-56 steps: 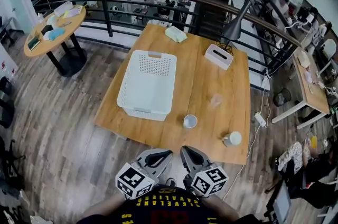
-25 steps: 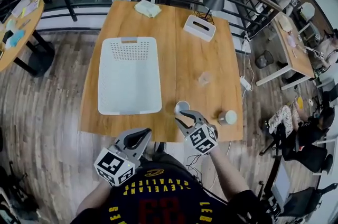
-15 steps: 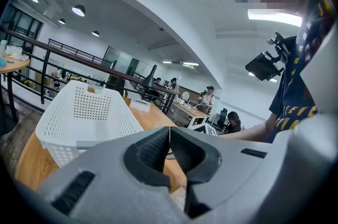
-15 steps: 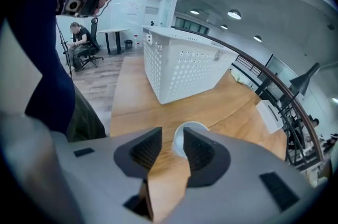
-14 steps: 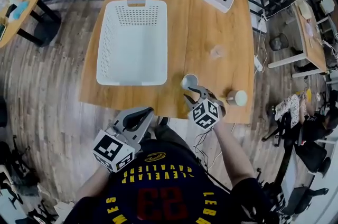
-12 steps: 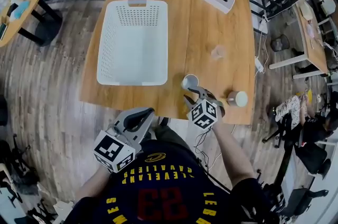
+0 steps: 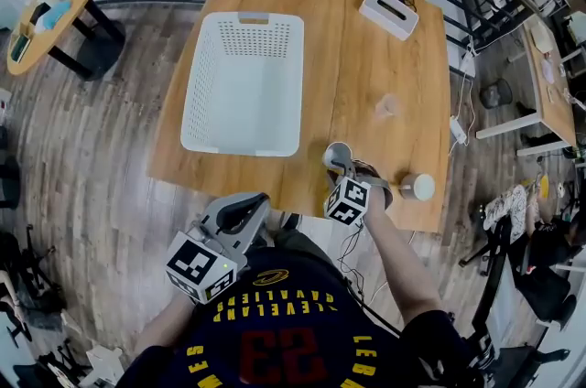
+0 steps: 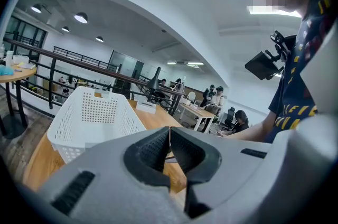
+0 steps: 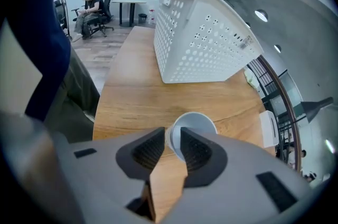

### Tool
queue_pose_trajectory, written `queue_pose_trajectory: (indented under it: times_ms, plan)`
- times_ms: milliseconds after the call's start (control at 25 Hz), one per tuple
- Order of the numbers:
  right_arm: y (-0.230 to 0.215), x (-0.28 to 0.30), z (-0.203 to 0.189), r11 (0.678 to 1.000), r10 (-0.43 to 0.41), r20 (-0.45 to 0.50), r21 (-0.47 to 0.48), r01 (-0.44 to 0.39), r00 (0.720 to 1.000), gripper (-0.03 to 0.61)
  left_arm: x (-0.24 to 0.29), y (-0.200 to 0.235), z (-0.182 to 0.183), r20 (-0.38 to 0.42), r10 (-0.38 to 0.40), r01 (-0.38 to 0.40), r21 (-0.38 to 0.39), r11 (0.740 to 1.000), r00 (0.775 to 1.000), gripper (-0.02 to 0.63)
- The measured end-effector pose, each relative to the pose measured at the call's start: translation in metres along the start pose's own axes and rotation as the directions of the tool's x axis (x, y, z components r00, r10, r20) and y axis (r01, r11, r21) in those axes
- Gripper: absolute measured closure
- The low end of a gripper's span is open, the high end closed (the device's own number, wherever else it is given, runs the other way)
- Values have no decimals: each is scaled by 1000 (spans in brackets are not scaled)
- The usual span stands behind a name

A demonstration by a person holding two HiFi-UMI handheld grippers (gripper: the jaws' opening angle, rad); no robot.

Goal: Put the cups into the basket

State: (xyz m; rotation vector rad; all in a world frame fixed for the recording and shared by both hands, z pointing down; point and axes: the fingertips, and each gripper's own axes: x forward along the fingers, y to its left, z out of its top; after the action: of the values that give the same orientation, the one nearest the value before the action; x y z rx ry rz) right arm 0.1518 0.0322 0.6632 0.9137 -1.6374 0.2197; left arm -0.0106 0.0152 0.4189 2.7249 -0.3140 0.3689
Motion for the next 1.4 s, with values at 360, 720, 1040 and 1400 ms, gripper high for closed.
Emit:
queue_pose_trajectory:
  times_ms: [360,720,1040,1400]
  plan:
    - [-4,-3,-6,996,-41,-39,-83,38,998,551,2,2,2,9,9,-9,-6,1000,1000,601]
    - [-14,-25,-2,998,-37,-8,-50,36,999,552,13,0,5,8,-14,14,0,1000,1000,601]
    - [-27,-53,7,1000,16,41,23,-17,999,553,14,2,3,10,-5,5,-4,1000,1000,601]
    - [-55,-92,30,998,4,138,63,-13,990,554,11,13,11,30,51,-51,-12,999,998,601]
